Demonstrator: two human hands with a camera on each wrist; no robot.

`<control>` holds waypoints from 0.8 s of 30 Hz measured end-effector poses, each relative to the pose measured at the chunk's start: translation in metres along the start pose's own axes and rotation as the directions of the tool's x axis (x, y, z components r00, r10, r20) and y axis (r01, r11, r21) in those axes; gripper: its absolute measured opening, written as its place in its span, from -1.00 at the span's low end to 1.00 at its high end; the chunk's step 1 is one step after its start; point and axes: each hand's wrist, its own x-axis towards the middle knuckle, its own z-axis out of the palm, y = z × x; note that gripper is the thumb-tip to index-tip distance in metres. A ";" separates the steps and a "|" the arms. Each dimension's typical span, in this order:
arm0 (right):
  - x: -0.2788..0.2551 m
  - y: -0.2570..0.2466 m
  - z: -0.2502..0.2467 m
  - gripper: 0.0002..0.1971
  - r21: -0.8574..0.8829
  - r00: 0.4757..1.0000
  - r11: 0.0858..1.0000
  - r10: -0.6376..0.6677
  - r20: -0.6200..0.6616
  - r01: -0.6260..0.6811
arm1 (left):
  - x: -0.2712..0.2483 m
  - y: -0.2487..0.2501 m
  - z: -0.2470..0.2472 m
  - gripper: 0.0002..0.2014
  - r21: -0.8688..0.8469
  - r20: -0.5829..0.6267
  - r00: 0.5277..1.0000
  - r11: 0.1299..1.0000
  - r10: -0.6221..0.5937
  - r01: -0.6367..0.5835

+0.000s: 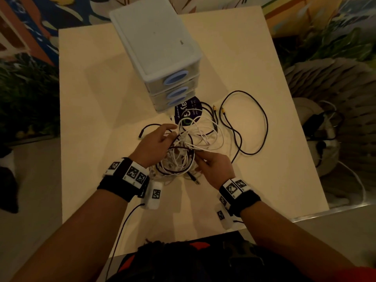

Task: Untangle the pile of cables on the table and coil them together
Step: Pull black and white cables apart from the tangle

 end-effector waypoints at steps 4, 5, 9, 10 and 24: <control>-0.002 0.000 -0.004 -0.77 -0.098 0.999 0.995 -0.034 -0.007 0.033 | 0.000 0.004 -0.007 -0.71 -0.005 0.144 0.989 0.999 -0.037 0.038; -0.002 0.000 -0.004 -0.77 -0.131 0.999 0.990 -0.041 0.003 0.041 | -0.001 0.006 -0.010 -0.68 0.008 0.175 0.984 0.999 -0.045 0.044; 0.000 -0.001 -0.008 -0.76 -0.142 0.999 0.989 0.033 0.038 -0.027 | -0.005 0.009 -0.021 -0.67 0.036 0.241 0.970 0.999 -0.019 0.010; 0.001 -0.001 -0.007 -0.76 -0.173 0.998 0.985 0.023 0.052 -0.013 | -0.005 0.008 -0.022 -0.69 0.030 0.243 0.970 1.000 0.003 -0.010; 0.004 0.002 -0.007 -0.91 0.040 0.985 0.995 -0.089 -0.147 0.096 | 0.000 0.007 -0.017 -0.62 -0.006 0.037 0.998 0.999 -0.051 0.051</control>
